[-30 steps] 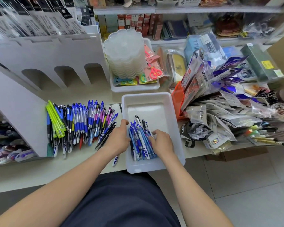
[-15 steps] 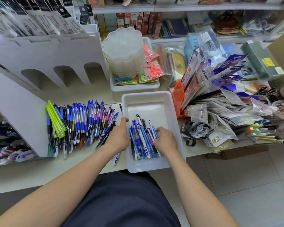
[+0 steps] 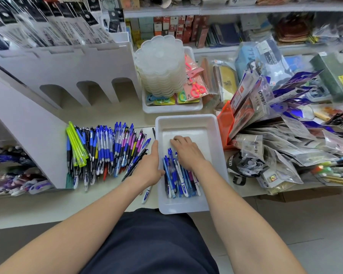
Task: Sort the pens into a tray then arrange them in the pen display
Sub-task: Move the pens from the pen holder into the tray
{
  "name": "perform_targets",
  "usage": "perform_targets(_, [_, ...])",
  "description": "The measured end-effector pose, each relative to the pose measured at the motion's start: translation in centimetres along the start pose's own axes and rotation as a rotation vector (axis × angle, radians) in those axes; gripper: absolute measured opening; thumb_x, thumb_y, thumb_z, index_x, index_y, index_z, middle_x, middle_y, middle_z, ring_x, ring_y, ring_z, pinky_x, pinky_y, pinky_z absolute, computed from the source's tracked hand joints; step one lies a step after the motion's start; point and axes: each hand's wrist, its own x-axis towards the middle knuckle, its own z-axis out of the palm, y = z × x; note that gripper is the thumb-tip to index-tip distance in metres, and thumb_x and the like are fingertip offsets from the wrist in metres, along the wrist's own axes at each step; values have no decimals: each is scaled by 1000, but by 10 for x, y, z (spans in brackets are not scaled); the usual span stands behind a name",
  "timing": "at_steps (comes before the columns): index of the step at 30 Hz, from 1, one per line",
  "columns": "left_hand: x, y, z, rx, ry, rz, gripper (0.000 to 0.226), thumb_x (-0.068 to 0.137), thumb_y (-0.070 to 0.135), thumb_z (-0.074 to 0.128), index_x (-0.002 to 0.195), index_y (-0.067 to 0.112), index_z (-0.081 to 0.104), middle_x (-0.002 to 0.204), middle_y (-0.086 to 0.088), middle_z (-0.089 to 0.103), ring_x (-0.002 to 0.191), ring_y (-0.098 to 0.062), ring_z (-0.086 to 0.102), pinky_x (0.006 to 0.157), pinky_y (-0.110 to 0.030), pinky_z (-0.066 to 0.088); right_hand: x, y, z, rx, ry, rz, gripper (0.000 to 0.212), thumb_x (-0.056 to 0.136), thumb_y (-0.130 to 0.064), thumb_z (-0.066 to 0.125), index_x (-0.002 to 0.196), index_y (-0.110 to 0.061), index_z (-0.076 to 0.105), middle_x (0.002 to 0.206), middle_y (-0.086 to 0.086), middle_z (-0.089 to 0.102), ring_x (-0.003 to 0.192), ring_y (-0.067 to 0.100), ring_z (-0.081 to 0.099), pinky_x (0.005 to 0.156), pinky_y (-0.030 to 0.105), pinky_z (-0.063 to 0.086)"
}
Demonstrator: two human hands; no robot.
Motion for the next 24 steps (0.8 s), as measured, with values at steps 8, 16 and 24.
perform_targets(8, [1,-1,0,6,-5,-8,120,94,15,80,166,23,-15,77,-11,69,67,-25,71,71,-46,65,-20,17,6,148,6,6,42,96,-1,50,132,-13,68,129,4,63,118,24,56,104,39,50])
perform_targets(16, [4,-3,0,-43,-29,-21,121,93,13,81,165,30,-14,89,-10,71,74,-26,73,72,-49,65,-6,9,2,176,-12,141,36,105,-11,48,137,-12,64,133,10,62,119,32,61,101,47,52])
perform_targets(24, [2,-5,-1,-47,-35,-24,119,93,14,81,165,33,-12,87,-9,71,73,-25,74,71,-48,66,-3,22,-4,369,51,304,16,97,-22,72,86,-14,82,87,2,78,87,21,72,84,38,60])
